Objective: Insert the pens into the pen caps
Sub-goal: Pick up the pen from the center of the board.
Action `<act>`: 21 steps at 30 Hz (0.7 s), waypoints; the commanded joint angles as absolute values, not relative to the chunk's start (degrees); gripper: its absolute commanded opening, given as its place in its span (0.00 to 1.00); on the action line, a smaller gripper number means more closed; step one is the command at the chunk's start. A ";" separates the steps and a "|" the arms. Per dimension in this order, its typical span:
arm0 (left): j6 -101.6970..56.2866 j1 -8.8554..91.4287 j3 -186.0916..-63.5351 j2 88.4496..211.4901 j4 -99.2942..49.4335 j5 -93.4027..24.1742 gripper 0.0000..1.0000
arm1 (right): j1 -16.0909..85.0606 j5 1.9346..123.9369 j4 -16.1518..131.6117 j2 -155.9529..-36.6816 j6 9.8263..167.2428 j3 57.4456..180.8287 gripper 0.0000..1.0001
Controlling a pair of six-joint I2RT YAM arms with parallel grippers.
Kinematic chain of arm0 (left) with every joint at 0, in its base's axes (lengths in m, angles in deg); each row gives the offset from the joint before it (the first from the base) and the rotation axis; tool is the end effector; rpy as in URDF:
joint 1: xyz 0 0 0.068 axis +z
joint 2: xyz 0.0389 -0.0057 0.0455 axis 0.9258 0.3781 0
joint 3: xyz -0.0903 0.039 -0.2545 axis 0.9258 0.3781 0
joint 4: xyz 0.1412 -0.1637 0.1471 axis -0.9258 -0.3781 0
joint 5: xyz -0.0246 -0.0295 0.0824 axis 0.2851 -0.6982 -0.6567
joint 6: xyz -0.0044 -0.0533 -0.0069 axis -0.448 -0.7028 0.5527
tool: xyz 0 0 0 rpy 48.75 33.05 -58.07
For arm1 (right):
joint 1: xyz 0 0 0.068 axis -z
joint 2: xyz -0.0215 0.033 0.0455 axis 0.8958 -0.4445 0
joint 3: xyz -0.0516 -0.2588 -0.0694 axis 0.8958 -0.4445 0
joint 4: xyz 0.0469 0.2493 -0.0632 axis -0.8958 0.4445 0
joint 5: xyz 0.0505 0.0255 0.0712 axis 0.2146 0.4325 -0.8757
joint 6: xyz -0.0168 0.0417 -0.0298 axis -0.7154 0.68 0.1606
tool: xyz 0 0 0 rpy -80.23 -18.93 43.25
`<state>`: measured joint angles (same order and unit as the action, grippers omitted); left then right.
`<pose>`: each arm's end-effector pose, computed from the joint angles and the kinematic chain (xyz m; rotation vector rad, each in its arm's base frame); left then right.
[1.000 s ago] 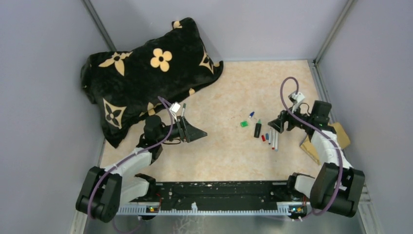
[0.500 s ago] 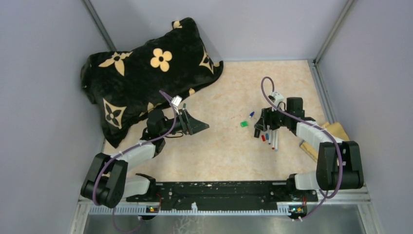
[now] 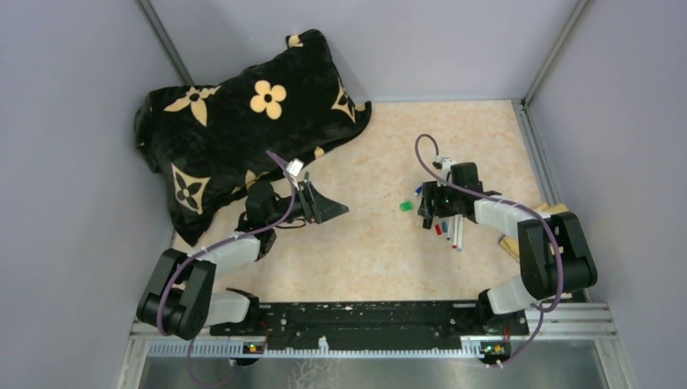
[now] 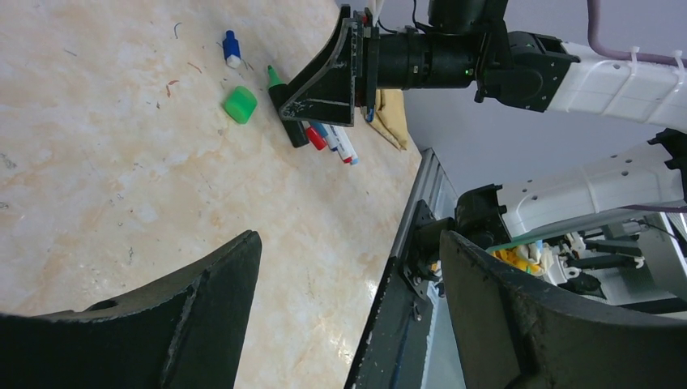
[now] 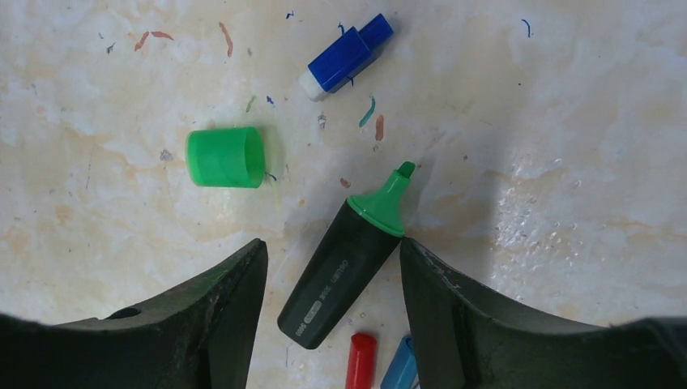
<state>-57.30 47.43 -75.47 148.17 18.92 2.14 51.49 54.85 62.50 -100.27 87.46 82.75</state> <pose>0.2215 -0.1091 0.2066 0.2582 1.8512 -1.4857 0.2706 0.0680 0.1584 -0.2578 2.4626 0.4730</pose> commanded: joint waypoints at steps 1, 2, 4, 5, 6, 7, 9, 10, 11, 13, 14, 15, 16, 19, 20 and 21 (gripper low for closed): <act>-54.96 47.58 -76.33 146.20 17.91 2.00 0.85 | 48.94 62.31 63.92 -102.12 88.02 84.66 0.59; -54.79 47.62 -76.29 146.03 17.56 1.89 0.85 | 48.20 63.27 64.05 -102.32 87.44 84.78 0.57; -54.56 47.58 -76.13 145.50 16.93 1.65 0.85 | 46.73 65.61 64.25 -102.71 86.06 84.96 0.54; -54.55 47.57 -75.99 145.31 16.81 1.54 0.85 | 46.02 66.77 64.40 -102.89 85.43 85.06 0.50; -54.50 47.59 -75.88 144.88 16.59 1.45 0.85 | 45.12 68.12 64.57 -103.06 84.35 85.28 0.47; -54.40 47.62 -75.79 144.62 16.31 1.38 0.85 | 44.66 69.06 64.74 -103.23 83.94 85.37 0.46; -53.96 47.60 -75.83 143.92 15.32 1.13 0.86 | 43.41 70.15 64.88 -103.22 82.30 85.38 0.40; -53.75 47.58 -75.84 143.55 14.57 0.97 0.86 | 42.83 70.37 64.87 -103.16 82.02 85.30 0.39; -53.41 47.59 -75.97 143.23 14.15 0.84 0.86 | 42.25 70.40 64.86 -103.09 80.63 85.26 0.38; -52.94 47.60 -76.11 142.80 13.01 0.81 0.86 | 41.04 70.40 65.12 -103.21 78.97 85.17 0.38; -52.92 47.64 -76.11 142.63 12.86 0.81 0.86 | 40.53 70.40 65.13 -103.21 78.27 85.09 0.38; -52.98 47.58 -76.11 142.54 12.79 0.81 0.86 | 40.24 70.31 65.24 -103.28 77.81 85.12 0.38; -53.03 47.58 -76.11 142.51 12.78 0.87 0.86 | 40.08 69.86 65.72 -103.45 77.58 85.28 0.38; -53.39 47.62 -76.11 142.29 12.79 1.11 0.86 | 39.99 68.38 67.14 -103.92 77.00 86.17 0.38; -53.56 47.62 -76.11 142.14 12.86 1.15 0.86 | 39.98 68.07 67.37 -103.90 76.83 86.32 0.37; -53.75 47.62 -76.15 141.82 12.93 1.29 0.86 | 39.98 67.69 67.65 -103.73 76.54 86.53 0.35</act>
<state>-54.50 47.43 -75.47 143.18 13.08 1.11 40.72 68.99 63.83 -102.39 78.65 84.93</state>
